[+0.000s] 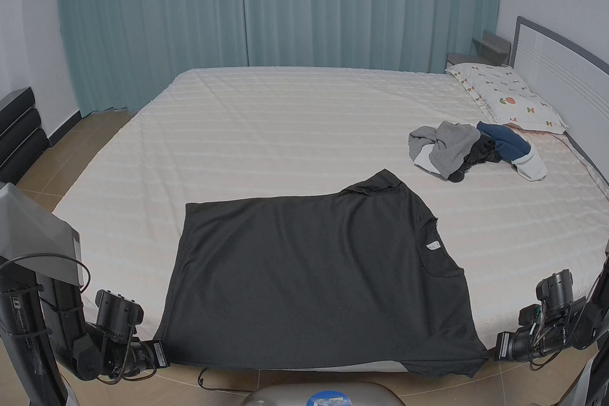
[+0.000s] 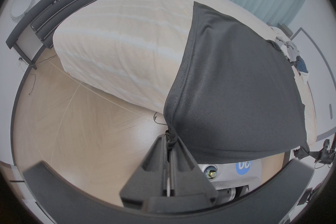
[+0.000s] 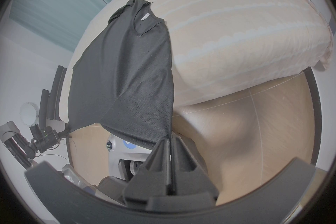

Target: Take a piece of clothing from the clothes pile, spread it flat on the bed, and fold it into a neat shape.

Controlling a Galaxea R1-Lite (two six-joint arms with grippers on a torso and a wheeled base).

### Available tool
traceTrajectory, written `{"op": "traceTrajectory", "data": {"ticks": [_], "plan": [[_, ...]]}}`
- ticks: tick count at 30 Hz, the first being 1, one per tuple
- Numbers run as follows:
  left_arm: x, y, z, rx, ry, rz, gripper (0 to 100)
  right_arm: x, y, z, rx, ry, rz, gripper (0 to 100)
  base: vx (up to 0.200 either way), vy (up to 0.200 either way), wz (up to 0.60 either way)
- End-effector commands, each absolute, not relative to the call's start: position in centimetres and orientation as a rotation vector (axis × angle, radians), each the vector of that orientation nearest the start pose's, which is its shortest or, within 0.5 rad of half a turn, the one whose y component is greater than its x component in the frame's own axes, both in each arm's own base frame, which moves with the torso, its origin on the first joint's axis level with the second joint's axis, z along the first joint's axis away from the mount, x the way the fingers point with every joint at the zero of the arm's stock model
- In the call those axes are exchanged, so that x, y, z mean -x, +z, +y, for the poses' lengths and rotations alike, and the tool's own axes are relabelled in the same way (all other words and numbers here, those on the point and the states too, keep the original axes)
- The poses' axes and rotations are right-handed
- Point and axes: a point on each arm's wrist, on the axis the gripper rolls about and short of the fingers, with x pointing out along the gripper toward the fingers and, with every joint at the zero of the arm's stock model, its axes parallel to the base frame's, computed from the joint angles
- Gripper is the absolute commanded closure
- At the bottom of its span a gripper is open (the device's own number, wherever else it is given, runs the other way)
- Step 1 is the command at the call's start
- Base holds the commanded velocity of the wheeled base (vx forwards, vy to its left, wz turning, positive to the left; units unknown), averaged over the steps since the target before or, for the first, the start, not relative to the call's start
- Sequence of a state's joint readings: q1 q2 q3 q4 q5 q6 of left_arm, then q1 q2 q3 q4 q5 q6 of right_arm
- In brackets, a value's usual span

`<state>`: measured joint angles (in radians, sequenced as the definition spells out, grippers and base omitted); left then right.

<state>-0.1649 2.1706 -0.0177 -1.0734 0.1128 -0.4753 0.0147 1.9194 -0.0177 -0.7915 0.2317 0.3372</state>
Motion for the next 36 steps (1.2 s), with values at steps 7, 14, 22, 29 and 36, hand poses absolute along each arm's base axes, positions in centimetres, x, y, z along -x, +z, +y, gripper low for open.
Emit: {"op": "traceTrajectory", "data": {"ticks": [7,14,22,29,36], "plan": [[-17.4,-3.0,-2.8,0.245,0.221,1.094,100,-15.5,0.2,0.9,-0.394,0.018,1.154,100,0.000,0.000,0.00],[-17.7,-2.0,-2.9,0.264,0.202,1.029,100,-15.7,1.1,0.9,-0.399,0.042,1.087,100,0.000,0.000,0.00],[-20.6,-0.1,-2.9,0.370,0.188,0.795,100,-17.5,3.4,1.1,-0.409,0.093,0.841,100,0.000,0.000,0.00],[-23.1,1.0,-3.0,0.460,0.182,0.677,100,-20.2,4.6,1.2,-0.444,0.105,0.726,100,0.000,0.000,0.00],[-23.9,2.4,-3.0,0.482,0.171,0.596,100,-20.9,5.0,1.6,-0.454,0.124,0.705,100,0.000,0.000,0.00]]}}
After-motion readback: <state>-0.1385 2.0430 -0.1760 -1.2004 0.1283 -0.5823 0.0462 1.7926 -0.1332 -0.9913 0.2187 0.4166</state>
